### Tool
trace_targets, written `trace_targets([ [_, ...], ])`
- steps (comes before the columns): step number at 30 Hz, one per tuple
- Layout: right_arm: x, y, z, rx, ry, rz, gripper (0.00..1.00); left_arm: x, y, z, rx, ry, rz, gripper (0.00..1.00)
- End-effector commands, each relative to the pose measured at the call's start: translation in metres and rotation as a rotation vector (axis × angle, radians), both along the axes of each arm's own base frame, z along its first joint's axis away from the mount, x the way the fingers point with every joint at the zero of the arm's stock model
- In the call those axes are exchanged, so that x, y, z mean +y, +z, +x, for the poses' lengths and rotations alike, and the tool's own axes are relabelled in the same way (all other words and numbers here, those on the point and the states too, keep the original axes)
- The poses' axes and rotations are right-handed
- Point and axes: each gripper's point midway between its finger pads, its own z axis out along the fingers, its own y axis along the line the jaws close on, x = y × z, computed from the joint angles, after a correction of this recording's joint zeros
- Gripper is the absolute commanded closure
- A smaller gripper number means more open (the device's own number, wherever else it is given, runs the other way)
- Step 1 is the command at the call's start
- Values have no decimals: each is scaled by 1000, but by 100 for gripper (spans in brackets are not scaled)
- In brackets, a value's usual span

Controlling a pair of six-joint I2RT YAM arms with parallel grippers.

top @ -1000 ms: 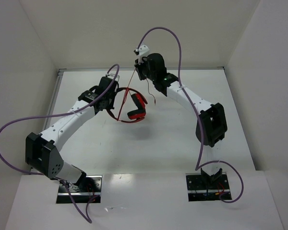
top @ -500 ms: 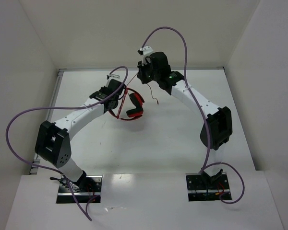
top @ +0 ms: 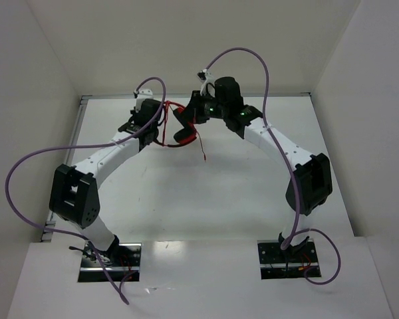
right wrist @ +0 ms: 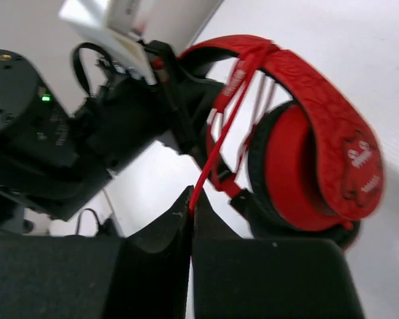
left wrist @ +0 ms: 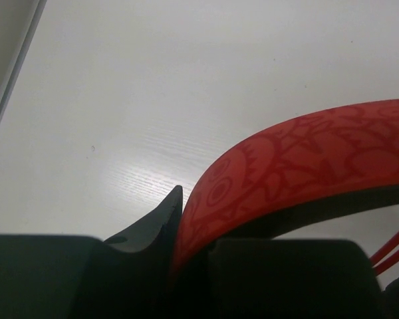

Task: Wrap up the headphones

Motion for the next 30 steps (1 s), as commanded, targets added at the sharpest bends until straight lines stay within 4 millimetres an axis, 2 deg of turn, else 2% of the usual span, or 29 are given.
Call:
trace_targets([
  [1, 29, 83, -32, -99, 143, 199, 100, 24, 36, 31, -192, 175, -87, 100],
  [4, 50, 88, -44, -117, 147, 205, 100, 13, 44, 43, -212, 165, -144, 100],
  [5, 59, 88, -51, -119, 142, 203, 100, 10, 38, 45, -210, 171, -171, 100],
  [6, 63, 88, -54, -120, 139, 202, 100, 7, 49, 49, -239, 171, -204, 100],
  [7, 69, 83, -55, -112, 138, 195, 100, 0, 43, 52, -226, 151, -228, 100],
  [8, 73, 83, -59, -104, 138, 198, 100, -2, 49, 54, -240, 147, -249, 100],
  [10, 86, 63, -69, -76, 111, 162, 100, -5, 55, 61, -255, 147, -303, 100],
  [11, 86, 60, -70, -112, 91, 132, 100, -10, 60, 63, -267, 140, -333, 100],
  [12, 90, 47, -68, -121, 18, 87, 100, -6, 60, 65, -268, 144, -368, 100],
  [13, 89, 44, -69, -132, -5, 64, 100, -10, 63, 68, -264, 119, -417, 100],
  [15, 83, 30, -66, -120, -39, 37, 100, 3, 67, 74, -274, 131, -464, 100],
  [16, 79, 26, -65, -110, -61, 30, 100, 3, 80, 77, -300, 126, -518, 100],
  [17, 79, 27, -65, -121, -62, 43, 100, 13, 86, 80, -314, 133, -527, 100],
  [20, 71, 15, -64, -110, -102, 54, 100, 17, 91, 82, -319, 124, -623, 100],
  [21, 67, 6, -65, -101, -114, 38, 100, 31, 88, 85, -325, 146, -649, 100],
  [22, 65, 7, -65, -107, -123, 42, 100, 30, 86, 86, -317, 127, -685, 100],
  [24, 63, -8, -64, -102, -134, 30, 100, 32, 93, 86, -337, 128, -706, 100],
  [25, 62, -6, -65, -108, -135, 37, 100, 35, 93, 86, -336, 128, -710, 100],
  [27, 63, -9, -66, -115, -123, 52, 100, 32, 114, 90, -376, 107, -732, 100],
  [29, 71, -26, -67, -73, -103, 47, 100, 30, 120, 93, -383, 97, -747, 100],
  [30, 80, -22, -72, -76, -68, 62, 100, 29, 126, 94, -398, 96, -758, 100],
])
